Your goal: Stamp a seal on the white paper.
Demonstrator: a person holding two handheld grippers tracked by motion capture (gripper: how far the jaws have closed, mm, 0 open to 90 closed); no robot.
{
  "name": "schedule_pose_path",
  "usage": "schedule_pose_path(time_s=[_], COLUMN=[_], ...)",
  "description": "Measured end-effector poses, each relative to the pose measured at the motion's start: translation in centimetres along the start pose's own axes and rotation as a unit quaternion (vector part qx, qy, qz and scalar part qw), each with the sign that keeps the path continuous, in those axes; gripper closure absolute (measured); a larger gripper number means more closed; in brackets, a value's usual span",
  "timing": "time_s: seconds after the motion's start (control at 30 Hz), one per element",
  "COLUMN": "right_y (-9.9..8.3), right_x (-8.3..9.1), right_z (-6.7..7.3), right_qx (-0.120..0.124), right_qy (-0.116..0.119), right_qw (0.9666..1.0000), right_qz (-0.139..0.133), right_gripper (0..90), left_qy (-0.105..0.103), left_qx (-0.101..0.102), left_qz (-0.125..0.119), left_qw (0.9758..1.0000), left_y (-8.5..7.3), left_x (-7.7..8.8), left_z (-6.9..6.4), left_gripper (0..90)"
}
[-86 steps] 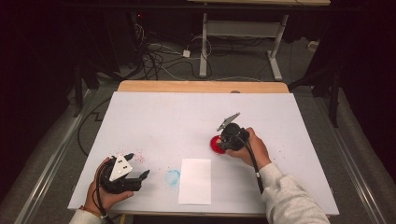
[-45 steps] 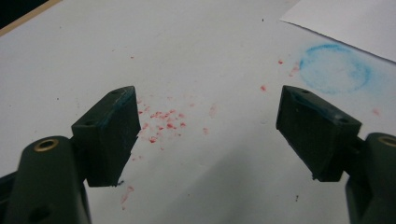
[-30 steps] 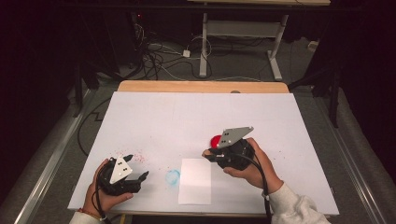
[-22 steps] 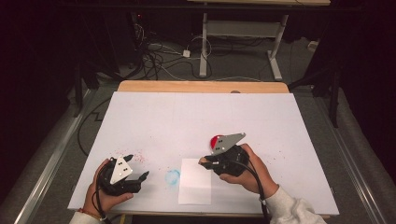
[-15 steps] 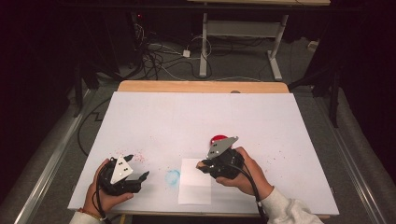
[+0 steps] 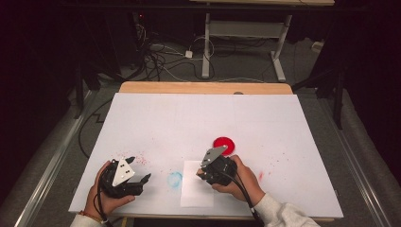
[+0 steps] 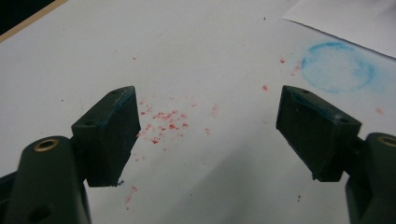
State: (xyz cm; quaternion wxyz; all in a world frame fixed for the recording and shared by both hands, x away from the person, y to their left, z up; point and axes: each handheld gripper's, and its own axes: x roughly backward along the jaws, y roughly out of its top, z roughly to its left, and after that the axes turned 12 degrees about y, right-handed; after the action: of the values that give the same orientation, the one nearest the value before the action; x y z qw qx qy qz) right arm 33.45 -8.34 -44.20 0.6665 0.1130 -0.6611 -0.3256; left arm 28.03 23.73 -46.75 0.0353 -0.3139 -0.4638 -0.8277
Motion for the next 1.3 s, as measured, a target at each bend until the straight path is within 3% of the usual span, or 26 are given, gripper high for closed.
schedule_pose_path(time_s=[0.13, 0.47, 0.9, 1.3], right_y=[-0.2, -0.4, -0.3, -0.4], right_x=[-0.3, -1.4, -1.8, -1.8], right_z=[-0.3, -0.9, -0.8, -0.8], right_qx=[-0.014, -0.023, -0.008, -0.011], right_qy=[-0.001, 0.013, 0.011, 0.011], right_qw=[0.9999, 0.9994, 0.9995, 0.9995], right_qz=[0.002, 0.024, 0.029, 0.026], right_gripper=[76.3, 76.4, 76.5, 76.5], left_qy=[0.001, -0.001, -0.002, -0.003], left_qx=[0.002, 0.002, 0.001, 0.002], left_qz=[0.0, 0.001, 0.002, 0.001], left_qw=[1.0, 1.0, 1.0, 1.0], left_y=[0.0, 0.0, 0.0, 0.1], left_x=[0.0, -0.1, -0.1, -0.1], left_z=[0.0, 0.0, 0.0, -0.2], left_gripper=[20.8, 20.8, 20.9, 20.9])
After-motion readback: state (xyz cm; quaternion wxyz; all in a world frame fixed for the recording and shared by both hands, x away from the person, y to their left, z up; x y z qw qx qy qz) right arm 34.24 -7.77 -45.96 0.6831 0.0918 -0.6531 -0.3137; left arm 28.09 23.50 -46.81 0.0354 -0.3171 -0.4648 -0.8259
